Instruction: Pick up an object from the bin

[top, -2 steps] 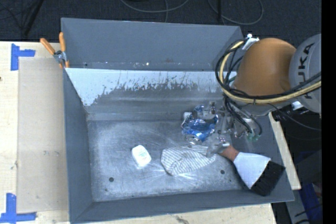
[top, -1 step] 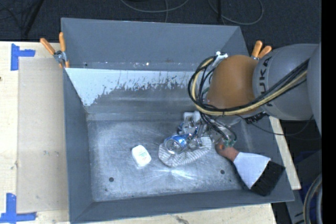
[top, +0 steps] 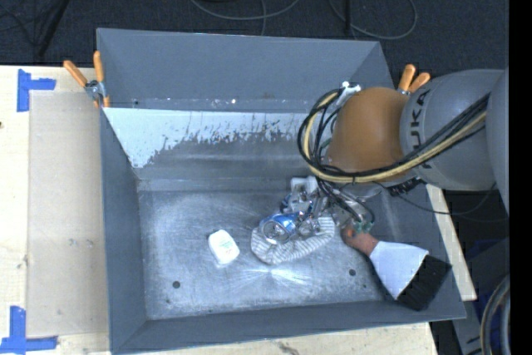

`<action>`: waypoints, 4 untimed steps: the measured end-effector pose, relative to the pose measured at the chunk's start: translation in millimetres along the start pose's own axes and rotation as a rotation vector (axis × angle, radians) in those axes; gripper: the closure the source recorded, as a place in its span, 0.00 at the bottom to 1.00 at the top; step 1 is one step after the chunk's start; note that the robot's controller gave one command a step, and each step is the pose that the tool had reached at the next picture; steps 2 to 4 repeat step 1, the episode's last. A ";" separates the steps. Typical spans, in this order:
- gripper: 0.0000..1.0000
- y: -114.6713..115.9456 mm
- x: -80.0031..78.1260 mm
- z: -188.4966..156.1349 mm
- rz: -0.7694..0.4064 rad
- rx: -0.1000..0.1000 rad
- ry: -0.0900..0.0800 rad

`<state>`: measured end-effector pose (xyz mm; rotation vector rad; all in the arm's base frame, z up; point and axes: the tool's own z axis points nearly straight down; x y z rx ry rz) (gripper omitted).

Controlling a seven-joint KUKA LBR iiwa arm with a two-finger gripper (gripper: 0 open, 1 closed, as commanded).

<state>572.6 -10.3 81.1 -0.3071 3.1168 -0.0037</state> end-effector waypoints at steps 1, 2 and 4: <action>1.00 -0.8 11.1 -135.7 -0.058 -0.003 0.005; 1.00 -0.8 11.1 -135.7 -0.058 -0.003 0.005; 1.00 -0.8 11.1 -135.7 -0.058 -0.003 0.005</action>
Offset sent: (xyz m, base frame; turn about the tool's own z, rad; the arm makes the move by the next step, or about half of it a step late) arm 0.0000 0.0000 0.0000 0.0000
